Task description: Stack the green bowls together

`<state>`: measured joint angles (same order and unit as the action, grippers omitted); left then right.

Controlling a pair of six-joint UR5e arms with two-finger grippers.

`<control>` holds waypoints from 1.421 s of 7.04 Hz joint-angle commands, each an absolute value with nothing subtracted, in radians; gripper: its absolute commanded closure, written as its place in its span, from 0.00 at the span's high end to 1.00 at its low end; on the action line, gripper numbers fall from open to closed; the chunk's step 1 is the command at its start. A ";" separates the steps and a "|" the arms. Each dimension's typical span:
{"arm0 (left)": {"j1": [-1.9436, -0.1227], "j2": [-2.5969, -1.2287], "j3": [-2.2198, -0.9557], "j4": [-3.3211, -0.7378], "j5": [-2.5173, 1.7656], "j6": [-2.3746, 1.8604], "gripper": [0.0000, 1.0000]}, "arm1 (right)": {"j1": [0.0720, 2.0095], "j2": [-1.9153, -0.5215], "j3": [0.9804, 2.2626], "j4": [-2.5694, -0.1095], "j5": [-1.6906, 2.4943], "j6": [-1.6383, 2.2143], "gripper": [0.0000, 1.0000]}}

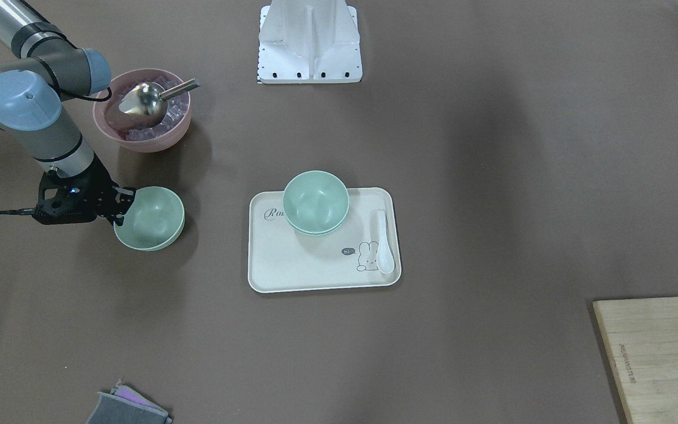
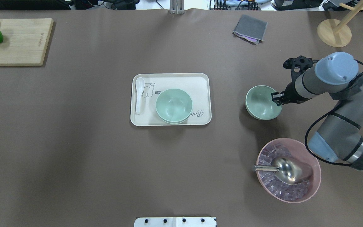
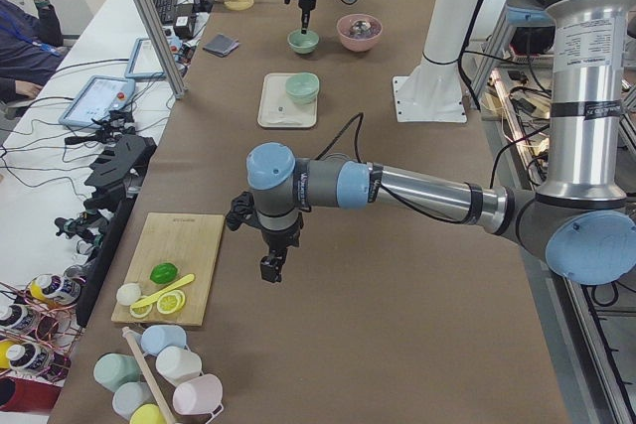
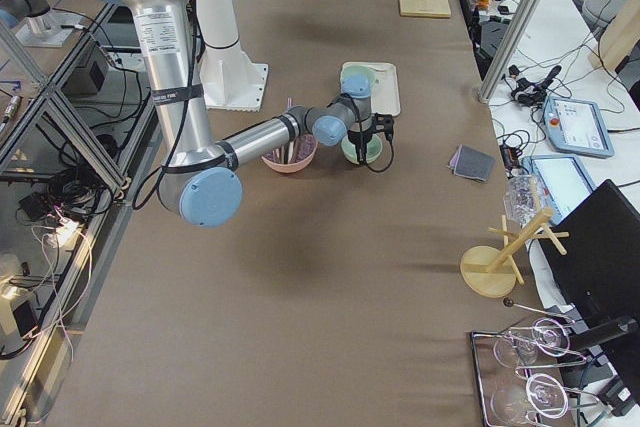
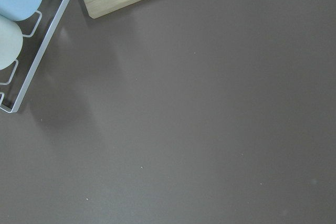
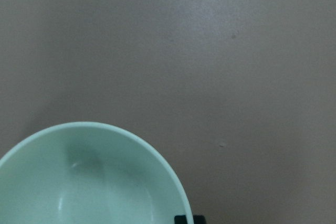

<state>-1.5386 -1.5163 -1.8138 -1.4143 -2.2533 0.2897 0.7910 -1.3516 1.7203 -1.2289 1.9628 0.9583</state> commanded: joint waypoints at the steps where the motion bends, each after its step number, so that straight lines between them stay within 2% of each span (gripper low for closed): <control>1: -1.539 -1.516 -1.812 -1.414 -2.253 0.288 0.98 | 0.805 -1.289 1.736 -1.241 1.965 0.947 0.00; 4: -1.539 -1.516 -1.804 -1.414 -2.253 0.287 0.98 | 0.808 -1.209 1.799 -1.261 1.956 0.972 0.00; 6: -1.539 -1.516 -1.799 -1.414 -2.253 0.287 0.98 | 0.781 -1.041 1.798 -1.507 1.953 0.999 0.00; 7: -1.539 -1.516 -1.799 -1.414 -2.253 0.287 0.98 | 0.744 -1.002 1.795 -1.522 1.959 1.008 0.00; 10: -1.539 -1.514 -1.799 -1.413 -2.253 0.287 0.98 | 0.661 -0.864 1.706 -1.676 1.959 1.120 0.00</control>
<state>-1.5386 -1.5152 -1.7994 -1.4140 -2.2541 0.2868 0.6885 -0.9352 1.7549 -1.5965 1.9587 1.1022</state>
